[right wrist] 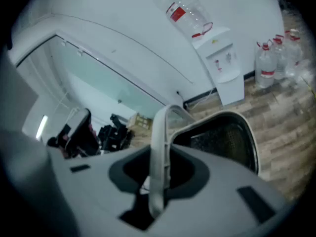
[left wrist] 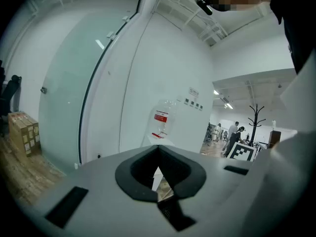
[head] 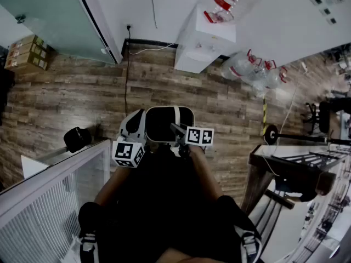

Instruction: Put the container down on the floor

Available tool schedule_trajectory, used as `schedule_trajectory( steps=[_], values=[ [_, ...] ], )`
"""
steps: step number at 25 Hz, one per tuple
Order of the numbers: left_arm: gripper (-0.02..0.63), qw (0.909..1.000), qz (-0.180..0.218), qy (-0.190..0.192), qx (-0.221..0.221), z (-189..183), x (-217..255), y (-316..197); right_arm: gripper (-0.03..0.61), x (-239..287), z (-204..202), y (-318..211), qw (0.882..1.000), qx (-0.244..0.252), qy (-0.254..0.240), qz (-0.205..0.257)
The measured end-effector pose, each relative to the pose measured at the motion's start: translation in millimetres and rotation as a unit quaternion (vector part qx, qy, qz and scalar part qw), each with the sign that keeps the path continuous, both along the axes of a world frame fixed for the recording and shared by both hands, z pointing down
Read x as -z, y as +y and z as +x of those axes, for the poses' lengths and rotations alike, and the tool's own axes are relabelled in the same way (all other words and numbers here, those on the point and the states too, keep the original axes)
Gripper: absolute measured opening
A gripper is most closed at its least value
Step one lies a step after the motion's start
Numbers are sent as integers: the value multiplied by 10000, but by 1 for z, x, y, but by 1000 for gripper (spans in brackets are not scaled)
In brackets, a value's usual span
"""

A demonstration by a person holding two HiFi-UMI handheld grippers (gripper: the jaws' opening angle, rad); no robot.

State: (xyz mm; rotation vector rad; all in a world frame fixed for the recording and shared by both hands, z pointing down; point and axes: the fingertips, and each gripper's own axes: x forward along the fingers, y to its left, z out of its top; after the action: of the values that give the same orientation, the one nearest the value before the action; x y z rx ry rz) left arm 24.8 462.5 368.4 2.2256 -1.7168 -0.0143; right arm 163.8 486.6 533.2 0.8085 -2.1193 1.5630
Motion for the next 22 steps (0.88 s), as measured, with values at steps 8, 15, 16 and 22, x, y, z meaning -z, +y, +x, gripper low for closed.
schedule_trajectory(
  steps=[8, 15, 16, 22],
  values=[
    [28, 10000, 38, 7, -34, -2, -3, 8, 101, -1, -4, 8, 10000, 37, -23, 65],
    [28, 10000, -20, 49, -7, -8, -5, 8, 101, -1, -7, 8, 10000, 37, 2, 13],
    [28, 10000, -29, 56, -4, -10, -5, 7, 101, -1, -7, 8, 10000, 26, -8, -4],
    [28, 10000, -35, 41, -6, -24, -9, 13, 101, -1, -14, 10, 10000, 3, -58, 39]
  ],
)
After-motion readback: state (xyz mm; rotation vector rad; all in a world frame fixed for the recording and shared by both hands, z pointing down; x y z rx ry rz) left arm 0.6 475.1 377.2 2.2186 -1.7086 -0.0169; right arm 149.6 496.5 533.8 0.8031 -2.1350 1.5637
